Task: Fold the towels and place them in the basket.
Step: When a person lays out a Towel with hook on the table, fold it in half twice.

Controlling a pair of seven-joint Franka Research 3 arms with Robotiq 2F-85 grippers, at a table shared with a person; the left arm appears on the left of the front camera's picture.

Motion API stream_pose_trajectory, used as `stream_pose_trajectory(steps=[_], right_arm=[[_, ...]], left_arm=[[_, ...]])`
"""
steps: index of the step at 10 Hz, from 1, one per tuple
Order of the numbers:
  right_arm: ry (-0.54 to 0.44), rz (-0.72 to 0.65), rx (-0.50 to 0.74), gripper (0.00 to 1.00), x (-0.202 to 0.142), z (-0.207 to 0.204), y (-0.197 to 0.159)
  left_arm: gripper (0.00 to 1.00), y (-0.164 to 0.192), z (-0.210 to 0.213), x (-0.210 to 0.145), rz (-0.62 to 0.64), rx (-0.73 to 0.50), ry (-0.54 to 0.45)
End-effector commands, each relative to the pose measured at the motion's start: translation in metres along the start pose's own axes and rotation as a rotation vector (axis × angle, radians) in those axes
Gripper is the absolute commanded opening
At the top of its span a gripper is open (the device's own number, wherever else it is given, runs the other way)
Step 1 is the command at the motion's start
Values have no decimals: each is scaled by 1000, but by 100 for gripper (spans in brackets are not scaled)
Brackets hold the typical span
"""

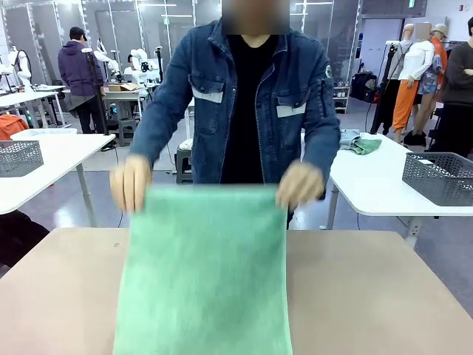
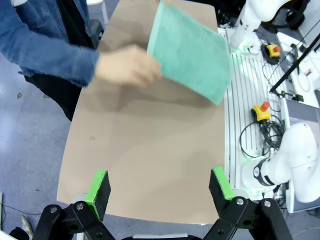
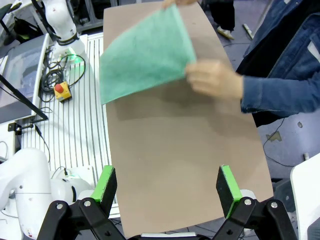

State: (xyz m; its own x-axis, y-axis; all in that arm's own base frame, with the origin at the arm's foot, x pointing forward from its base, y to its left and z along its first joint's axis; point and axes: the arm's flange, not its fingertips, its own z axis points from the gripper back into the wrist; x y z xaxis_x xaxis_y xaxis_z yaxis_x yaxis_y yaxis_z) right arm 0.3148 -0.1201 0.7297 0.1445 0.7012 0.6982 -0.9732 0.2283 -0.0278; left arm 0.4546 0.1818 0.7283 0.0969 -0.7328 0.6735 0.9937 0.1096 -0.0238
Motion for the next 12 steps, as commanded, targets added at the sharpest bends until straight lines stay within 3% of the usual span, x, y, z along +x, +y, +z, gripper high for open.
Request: stream_pose_trajectory(steps=[1,12], right_arm=[[-4,2,-2,100,1,1,1],[-4,2,-2,100,1,1,1]], left_arm=[[100,-1,1,2,-5,3,-5],[100,-1,1,2,-5,3,-5]])
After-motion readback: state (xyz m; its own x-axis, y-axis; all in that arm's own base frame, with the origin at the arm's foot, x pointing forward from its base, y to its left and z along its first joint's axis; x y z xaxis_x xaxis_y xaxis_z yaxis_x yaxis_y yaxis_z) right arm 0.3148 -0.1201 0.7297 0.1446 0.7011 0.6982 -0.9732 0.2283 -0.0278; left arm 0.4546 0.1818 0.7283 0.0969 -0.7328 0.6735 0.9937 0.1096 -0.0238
